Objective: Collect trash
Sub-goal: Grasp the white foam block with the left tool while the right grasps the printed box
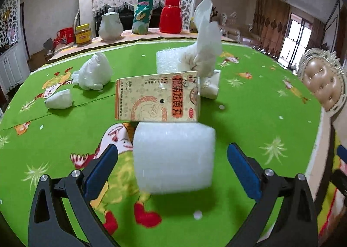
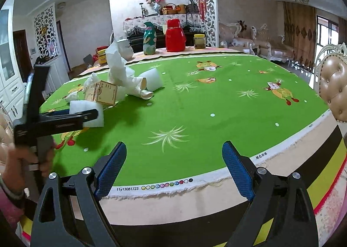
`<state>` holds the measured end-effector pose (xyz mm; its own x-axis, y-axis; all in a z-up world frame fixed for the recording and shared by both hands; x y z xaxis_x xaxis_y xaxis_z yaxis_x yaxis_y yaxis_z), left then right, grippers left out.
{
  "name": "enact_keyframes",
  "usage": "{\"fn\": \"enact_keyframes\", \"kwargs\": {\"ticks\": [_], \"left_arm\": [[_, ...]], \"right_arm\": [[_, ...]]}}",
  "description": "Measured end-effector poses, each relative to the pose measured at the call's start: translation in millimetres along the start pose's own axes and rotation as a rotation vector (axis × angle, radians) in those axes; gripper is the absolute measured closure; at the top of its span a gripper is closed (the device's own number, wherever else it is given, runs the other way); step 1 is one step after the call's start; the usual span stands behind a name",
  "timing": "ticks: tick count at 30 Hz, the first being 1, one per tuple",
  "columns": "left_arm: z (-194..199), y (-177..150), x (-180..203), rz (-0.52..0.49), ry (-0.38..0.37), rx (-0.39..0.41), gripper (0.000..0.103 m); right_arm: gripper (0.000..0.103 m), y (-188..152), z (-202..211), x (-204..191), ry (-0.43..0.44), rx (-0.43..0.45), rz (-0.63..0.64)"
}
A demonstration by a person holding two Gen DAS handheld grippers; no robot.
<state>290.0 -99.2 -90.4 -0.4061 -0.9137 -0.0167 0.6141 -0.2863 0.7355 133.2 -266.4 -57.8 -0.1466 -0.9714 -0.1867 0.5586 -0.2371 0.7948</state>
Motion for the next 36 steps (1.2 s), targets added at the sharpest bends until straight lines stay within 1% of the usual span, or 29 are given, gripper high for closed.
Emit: {"fn": "enact_keyframes", "kwargs": {"ticks": [1,2,4,6,10,11,12,13,15,17,18,19,20,21,24,29,34,36], "left_arm": [[-2.8,-0.4,0.7,0.000,-0.018,-0.009,0.034],[-4.4,-2.8,1.3,0.005,-0.045,-0.027,0.040],[4.0,-6.1,0.4,0.014,-0.071,-0.010,0.040],[19.3,-10.2,-4.7,-0.001,-0.066,0.026,0.041],[55.1,-16.0,-34.4,0.034,-0.005,0.150,0.041],[61.0,-16.3,-45.3,0.053,0.026,0.182,0.041],[62.8,-16.1,-54.7,0.069,0.056,0.193,0.041],[63.4,-16.3,-61.9,0.087,0.069,0.193,0.041],[57.9,-18.1,-79.1,0.144,0.061,0.188,0.041],[53.4,-22.6,-90.4,0.180,0.100,0.207,0.041],[51.2,-21.9,-96.9,0.211,0.082,0.205,0.041],[54.4,-22.5,-102.5,0.251,0.073,0.232,0.041],[57.7,-23.2,-106.4,0.267,0.086,0.250,0.041],[61.4,-22.4,-108.1,0.259,0.114,0.266,0.041],[66.6,-25.9,-114.2,0.261,0.147,0.268,0.040],[63.0,-27.4,-121.9,0.278,0.171,0.228,0.040],[66.1,-29.1,-126.5,0.273,0.204,0.223,0.040],[64.2,-28.9,-128.3,0.275,0.206,0.216,0.040]], "right_arm": [[0.018,0.9,-0.6,0.0,0.005,-0.002,-0.005],[0.018,2.0,-1.6,-1.0,0.012,-0.006,-0.009],[0.018,4.8,-6.8,-7.2,0.024,-0.013,-0.003],[0.018,7.7,-15.3,-17.1,0.035,-0.020,0.019],[0.018,12.9,-36.7,-44.6,0.086,-0.045,0.061],[0.018,13.7,-44.1,-53.5,0.106,-0.055,0.068],[0.018,13.9,-51.8,-62.8,0.126,-0.068,0.072],[0.018,13.9,-57.7,-69.7,0.142,-0.080,0.074],[0.018,14.2,-71.0,-86.3,0.176,-0.105,0.080],[0.018,14.0,-79.6,-98.2,0.191,-0.118,0.090],[0.018,14.4,-84.4,-104.8,0.197,-0.125,0.095],[0.018,15.3,-87.3,-108.7,0.203,-0.128,0.099],[0.018,15.2,-91.0,-114.2,0.212,-0.135,0.105],[0.018,15.2,-95.1,-119.3,0.217,-0.145,0.109],[0.018,14.9,-103.7,-132.7,0.236,-0.158,0.132],[0.018,11.1,-122.2,-155.5,0.248,-0.203,0.185],[0.018,14.5,-140.0,-172.3,0.251,-0.227,0.227],[0.018,16.6,-148.0,-177.8,0.256,-0.238,0.235]]}}
Point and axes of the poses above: each gripper's, at about its wrist camera, not at the fingertips, and z roughly against the way its jaws point, x to its right, y to its top, the point moved 5 cm from there along -z, roughly the way its jaws point, and after that the axes turned 6 degrees about -z, right-handed, at the moved point
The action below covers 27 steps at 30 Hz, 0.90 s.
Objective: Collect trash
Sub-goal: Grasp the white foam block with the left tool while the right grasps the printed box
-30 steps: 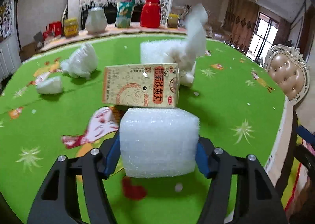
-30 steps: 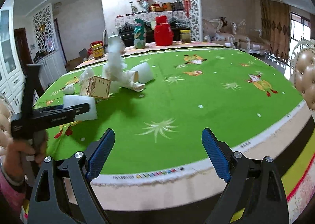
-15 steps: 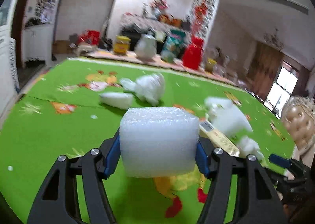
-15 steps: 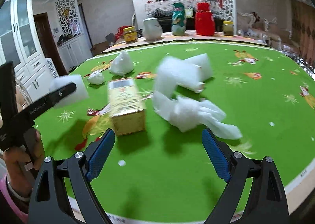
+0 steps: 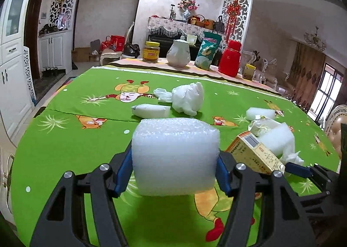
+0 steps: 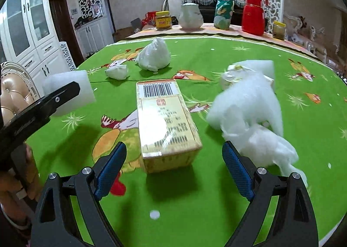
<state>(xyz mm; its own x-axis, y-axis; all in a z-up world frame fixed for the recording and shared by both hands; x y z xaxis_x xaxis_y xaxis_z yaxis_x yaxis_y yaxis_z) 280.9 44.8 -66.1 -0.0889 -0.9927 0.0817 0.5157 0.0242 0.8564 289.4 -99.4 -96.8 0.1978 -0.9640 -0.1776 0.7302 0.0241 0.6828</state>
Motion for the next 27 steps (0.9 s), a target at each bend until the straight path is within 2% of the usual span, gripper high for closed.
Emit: {"fn": "enact_keyframes", "kwargs": {"ticks": [8,9,10,11,18,22,27], "left_arm": [[-2.4,-0.4,-0.5,0.002,-0.001,-0.010,0.040],[-2.8,-0.9,-1.2,0.002,-0.001,-0.011,0.040],[-3.1,-0.9,-1.7,0.003,-0.001,-0.012,0.040],[-2.8,-0.9,-1.6,0.004,0.000,-0.012,0.040],[-0.2,-1.1,0.8,-0.015,0.011,-0.008,0.040],[2.8,-0.3,11.9,-0.079,0.039,0.007,0.040],[13.3,-0.2,33.5,-0.185,0.079,0.057,0.040]], "right_arm": [[0.018,10.3,-22.6,-4.7,-0.008,-0.029,0.028],[0.024,8.6,-23.8,-4.9,-0.004,-0.034,0.030],[0.047,7.4,-23.2,-6.3,0.003,-0.037,0.029],[0.051,6.5,-20.3,-6.9,0.014,-0.032,0.026],[0.053,-9.0,24.6,-0.9,0.016,0.056,0.010],[0.053,-20.3,58.6,4.0,0.018,0.115,-0.008],[0.053,-36.8,98.7,16.9,-0.045,0.177,0.001]]}}
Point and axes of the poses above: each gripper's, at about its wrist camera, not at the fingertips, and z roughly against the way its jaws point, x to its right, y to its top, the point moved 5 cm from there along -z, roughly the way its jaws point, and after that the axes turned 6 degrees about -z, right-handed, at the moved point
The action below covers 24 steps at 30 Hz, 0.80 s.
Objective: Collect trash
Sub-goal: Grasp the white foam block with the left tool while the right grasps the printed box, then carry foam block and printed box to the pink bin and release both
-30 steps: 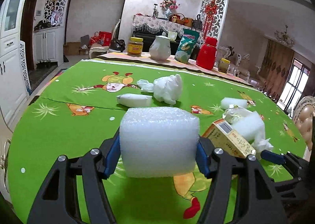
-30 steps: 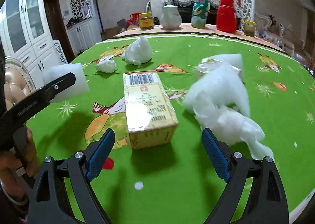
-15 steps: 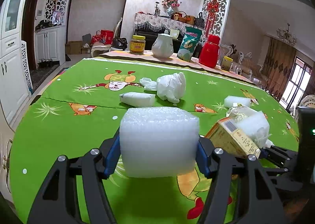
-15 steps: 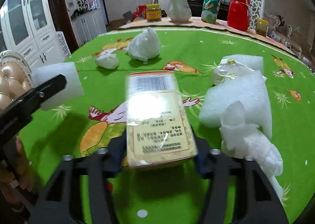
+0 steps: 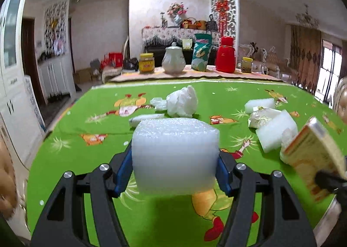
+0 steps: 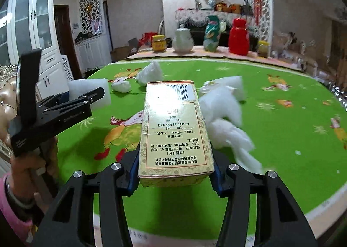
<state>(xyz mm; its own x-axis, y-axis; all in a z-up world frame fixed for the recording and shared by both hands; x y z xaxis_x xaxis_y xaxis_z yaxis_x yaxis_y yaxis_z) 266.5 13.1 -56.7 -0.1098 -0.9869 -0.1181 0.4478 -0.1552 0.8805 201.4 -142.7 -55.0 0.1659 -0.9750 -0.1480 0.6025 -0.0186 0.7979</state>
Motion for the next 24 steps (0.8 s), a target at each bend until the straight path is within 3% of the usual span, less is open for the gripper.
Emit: {"fn": "enact_keyframes", "kwargs": {"ticks": [6,12,24], "left_arm": [[19.9,1.9,43.6,-0.092,-0.081,-0.004,0.040],[44.9,5.1,103.9,-0.181,-0.228,0.001,0.040],[79.6,-17.2,224.1,-0.281,-0.548,-0.060,0.040]], "right_arm": [[0.053,-15.7,40.8,34.5,-0.101,0.049,-0.033],[0.053,-34.4,76.9,89.7,-0.184,0.076,-0.144],[0.053,-77.1,131.8,152.4,-0.297,0.100,-0.253]]}}
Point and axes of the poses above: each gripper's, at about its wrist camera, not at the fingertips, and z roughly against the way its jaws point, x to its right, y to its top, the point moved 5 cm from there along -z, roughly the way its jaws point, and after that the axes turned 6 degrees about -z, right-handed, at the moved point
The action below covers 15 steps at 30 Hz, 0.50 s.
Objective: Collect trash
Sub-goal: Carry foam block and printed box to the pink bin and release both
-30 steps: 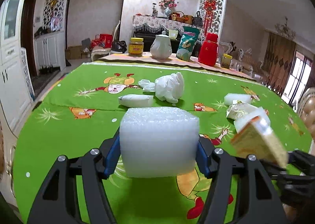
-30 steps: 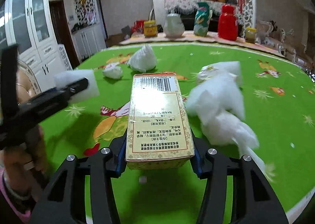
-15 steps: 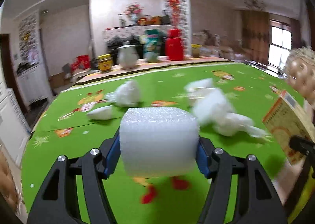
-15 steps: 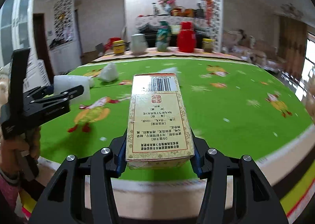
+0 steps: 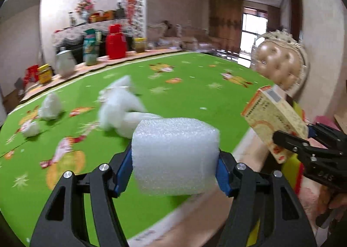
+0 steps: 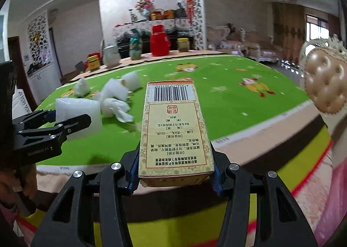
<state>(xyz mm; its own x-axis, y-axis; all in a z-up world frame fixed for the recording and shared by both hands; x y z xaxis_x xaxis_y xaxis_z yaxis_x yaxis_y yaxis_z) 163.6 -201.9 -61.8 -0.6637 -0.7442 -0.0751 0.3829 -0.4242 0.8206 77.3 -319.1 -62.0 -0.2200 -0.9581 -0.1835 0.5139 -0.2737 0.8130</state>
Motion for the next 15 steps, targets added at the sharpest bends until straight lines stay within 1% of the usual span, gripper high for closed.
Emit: {"fn": "enact_keyframes", "kwargs": {"ticks": [5,8,11,15], "left_arm": [[-9.7,7.7,52.0,-0.080,-0.105,-0.013,0.040],[-11.7,15.7,96.8,-0.162,-0.189,-0.001,0.040],[-11.7,23.0,140.3,-0.235,-0.255,0.021,0.040],[-14.2,32.4,191.3,-0.291,-0.351,0.036,0.040]], "right_arm": [[0.053,-12.7,17.1,39.0,-0.061,0.002,-0.061],[0.053,-19.3,32.1,63.6,-0.111,0.013,-0.099],[0.053,-28.1,50.9,93.8,-0.178,0.028,-0.147],[0.052,-37.2,80.0,139.7,-0.278,0.056,-0.219]]}}
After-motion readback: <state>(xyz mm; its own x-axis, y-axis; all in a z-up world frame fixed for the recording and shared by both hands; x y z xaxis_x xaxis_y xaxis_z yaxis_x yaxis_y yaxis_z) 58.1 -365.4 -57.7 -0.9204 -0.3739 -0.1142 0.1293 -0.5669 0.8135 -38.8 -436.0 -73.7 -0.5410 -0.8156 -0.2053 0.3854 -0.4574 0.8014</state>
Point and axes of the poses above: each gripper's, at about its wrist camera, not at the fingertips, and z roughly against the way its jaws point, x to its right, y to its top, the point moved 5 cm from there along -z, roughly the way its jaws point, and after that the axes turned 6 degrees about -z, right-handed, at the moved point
